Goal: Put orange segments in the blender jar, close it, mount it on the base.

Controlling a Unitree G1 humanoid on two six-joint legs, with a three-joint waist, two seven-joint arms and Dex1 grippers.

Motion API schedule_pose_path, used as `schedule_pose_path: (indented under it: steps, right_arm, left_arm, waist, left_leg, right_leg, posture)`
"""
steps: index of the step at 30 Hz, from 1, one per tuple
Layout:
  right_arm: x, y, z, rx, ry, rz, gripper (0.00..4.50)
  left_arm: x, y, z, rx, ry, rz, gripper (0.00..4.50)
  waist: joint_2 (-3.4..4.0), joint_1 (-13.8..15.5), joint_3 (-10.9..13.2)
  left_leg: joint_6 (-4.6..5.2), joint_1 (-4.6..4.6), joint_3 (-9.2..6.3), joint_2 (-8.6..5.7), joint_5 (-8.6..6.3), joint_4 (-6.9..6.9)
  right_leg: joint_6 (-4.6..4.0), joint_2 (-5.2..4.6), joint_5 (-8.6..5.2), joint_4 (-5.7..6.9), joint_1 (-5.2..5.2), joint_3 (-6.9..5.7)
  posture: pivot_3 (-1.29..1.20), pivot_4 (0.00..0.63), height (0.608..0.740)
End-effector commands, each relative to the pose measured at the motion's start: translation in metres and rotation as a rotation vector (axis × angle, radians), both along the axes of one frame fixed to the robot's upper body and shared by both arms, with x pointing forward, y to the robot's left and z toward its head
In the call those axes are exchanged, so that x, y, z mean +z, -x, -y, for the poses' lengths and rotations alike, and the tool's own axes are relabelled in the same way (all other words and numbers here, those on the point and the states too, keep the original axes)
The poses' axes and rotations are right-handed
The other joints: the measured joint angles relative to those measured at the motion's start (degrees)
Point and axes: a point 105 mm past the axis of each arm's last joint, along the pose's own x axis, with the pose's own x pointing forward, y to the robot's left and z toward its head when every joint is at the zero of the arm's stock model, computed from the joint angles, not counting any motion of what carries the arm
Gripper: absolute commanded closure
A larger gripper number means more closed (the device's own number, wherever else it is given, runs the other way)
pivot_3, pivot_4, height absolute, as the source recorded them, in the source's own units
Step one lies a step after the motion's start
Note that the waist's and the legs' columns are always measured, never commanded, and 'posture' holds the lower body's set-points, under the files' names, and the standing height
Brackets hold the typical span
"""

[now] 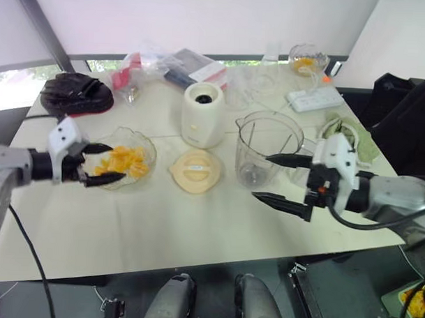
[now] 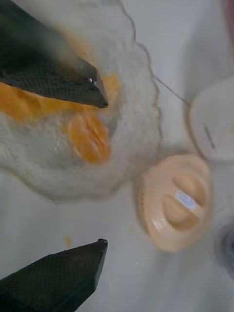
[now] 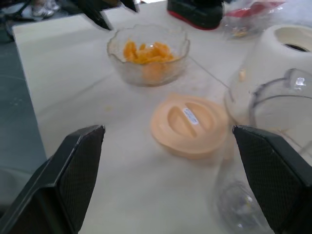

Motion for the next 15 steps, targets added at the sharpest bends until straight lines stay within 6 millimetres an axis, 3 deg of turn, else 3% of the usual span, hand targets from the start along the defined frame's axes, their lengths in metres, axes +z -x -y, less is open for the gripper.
schedule_pose_path:
  steps: [1, 6, 11, 15]
  right_arm:
    - [0.004, 0.003, -0.010, 0.020, -0.012, 0.047, 0.10]
    - [-0.003, 0.004, -0.015, 0.004, -0.015, 0.047, 0.10]
    - [-0.008, 0.010, -0.017, -0.005, -0.012, 0.041, 0.10]
    - [-0.010, 0.013, -0.019, -0.020, -0.014, 0.041, 0.10]
  left_arm:
    - [-0.002, -0.016, -0.008, -0.050, -0.095, 0.000, 0.00]
    - [-0.017, -0.040, 0.004, -0.137, -0.204, -0.020, 0.00]
    - [-0.045, -0.040, 0.008, -0.225, -0.339, -0.106, 0.00]
    - [-0.051, -0.040, 0.003, -0.246, -0.434, -0.111, 0.00]
  waist:
    - [-0.03, -0.28, 0.01]
    - [-0.10, -0.40, -0.01]
    - [-0.13, -0.77, 0.00]
    - [-0.21, -0.73, 0.03]
  left_leg:
    - [0.00, -0.02, 0.01, -0.01, 0.00, 0.01]
    - [-0.23, -0.34, 0.12, -0.06, 0.14, 0.10]
    - [-0.23, -0.75, 0.22, -0.06, 0.14, 0.16]
    - [-0.21, -0.76, 0.22, -0.05, 0.13, 0.19]
  right_leg:
    - [0.01, 0.01, 0.01, 0.00, -0.02, 0.00]
    - [0.04, -0.04, 0.02, 0.07, -0.36, -0.02]
    - [0.10, -0.05, 0.06, 0.31, -0.92, -0.02]
    - [0.10, -0.04, 0.05, 0.39, -0.93, -0.02]
  posture:
    - [0.00, 0.150, 0.740]
    - [0.00, 0.150, 0.740]
    - [0.00, 0.150, 0.740]
    - [0.00, 0.150, 0.740]
